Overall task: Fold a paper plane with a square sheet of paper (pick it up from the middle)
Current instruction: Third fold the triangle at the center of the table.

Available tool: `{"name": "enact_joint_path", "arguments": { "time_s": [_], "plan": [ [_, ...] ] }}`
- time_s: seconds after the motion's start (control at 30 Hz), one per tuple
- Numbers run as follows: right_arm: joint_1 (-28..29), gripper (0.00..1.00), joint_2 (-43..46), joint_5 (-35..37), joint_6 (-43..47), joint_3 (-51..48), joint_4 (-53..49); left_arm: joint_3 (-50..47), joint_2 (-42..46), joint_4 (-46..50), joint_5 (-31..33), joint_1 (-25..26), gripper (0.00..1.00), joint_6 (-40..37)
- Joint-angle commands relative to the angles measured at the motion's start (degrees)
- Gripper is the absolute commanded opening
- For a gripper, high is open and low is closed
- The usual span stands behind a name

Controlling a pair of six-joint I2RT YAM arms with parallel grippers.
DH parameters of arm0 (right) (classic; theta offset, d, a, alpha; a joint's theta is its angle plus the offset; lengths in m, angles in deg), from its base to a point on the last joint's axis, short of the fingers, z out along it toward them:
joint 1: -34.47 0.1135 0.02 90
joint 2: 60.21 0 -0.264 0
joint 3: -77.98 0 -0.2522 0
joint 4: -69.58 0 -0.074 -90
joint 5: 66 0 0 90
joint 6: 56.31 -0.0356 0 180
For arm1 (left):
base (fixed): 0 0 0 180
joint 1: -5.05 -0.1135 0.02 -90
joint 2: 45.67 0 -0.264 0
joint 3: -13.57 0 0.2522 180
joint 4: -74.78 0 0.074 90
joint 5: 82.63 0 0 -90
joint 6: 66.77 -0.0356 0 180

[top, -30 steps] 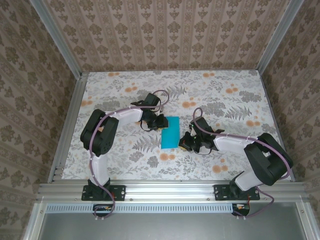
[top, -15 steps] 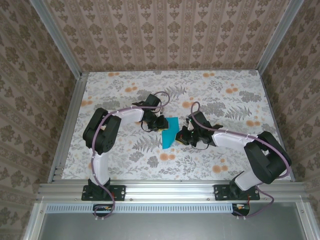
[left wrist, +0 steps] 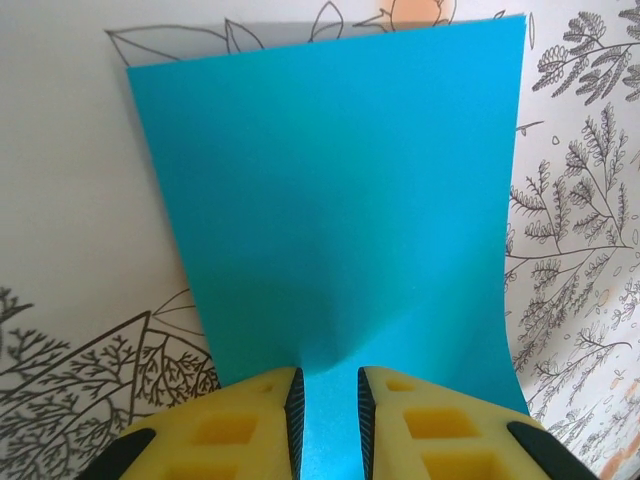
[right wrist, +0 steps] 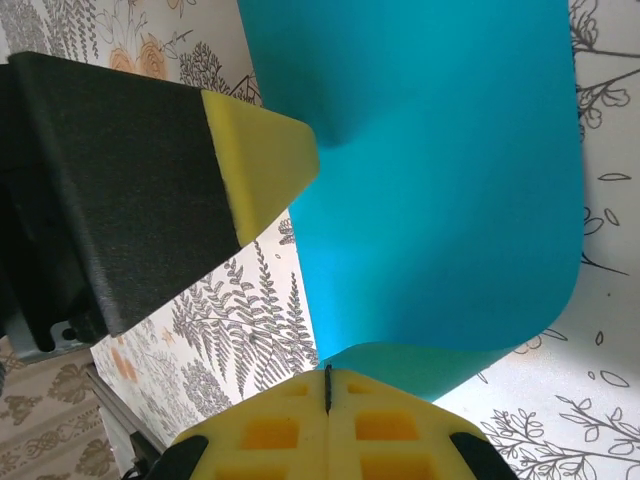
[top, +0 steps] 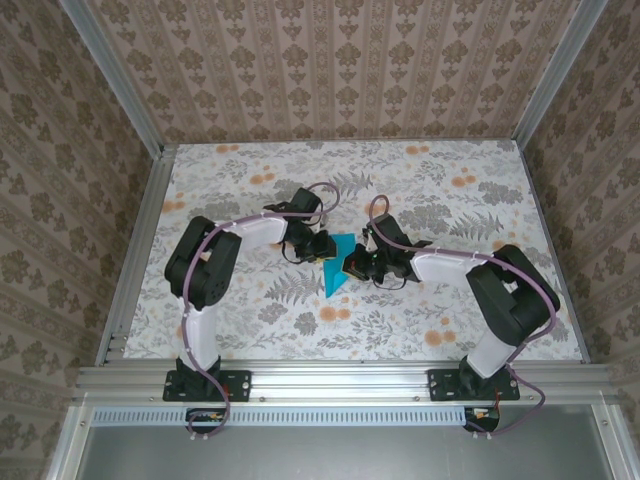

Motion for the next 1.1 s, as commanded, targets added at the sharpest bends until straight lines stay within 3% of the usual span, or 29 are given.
{"name": "enact_joint_path", "arguments": {
  "time_s": [0.0, 0.33, 1.07],
  "plan": [
    [0.2, 0.00, -1.3, 1.1, 1.6, 1.6, -0.2, 0.4, 2.5, 1.5, 1.2, -1.4, 0.24, -1.2],
    [0.2, 0.00, -3.7, 1.1, 4.1, 3.2, 1.1, 3.3, -2.5, 1.4, -0.7, -2.2, 0.21, -2.2],
    [0.2, 0.00, -8.8, -1.5, 7.6, 6.7, 2.1, 4.2, -4.1, 3.7, 0.3, -2.2, 0.20, -3.3]
  ]
}}
